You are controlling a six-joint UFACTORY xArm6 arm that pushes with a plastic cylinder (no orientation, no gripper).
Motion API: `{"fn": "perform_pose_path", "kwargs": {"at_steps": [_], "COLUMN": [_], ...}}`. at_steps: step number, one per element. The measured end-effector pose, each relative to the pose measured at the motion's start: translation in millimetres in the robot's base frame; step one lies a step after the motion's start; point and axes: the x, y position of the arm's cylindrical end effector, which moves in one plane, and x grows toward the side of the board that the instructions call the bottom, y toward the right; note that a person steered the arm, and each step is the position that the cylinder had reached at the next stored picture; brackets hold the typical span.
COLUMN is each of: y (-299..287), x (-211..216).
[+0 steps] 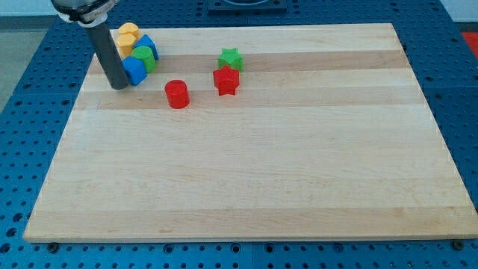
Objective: Slightly tap the yellow hexagon
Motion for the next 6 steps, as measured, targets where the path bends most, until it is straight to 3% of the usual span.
{"fn": "perform_pose_path", "kwargs": {"at_steps": [6], "y": [-27], "x": [-60]}}
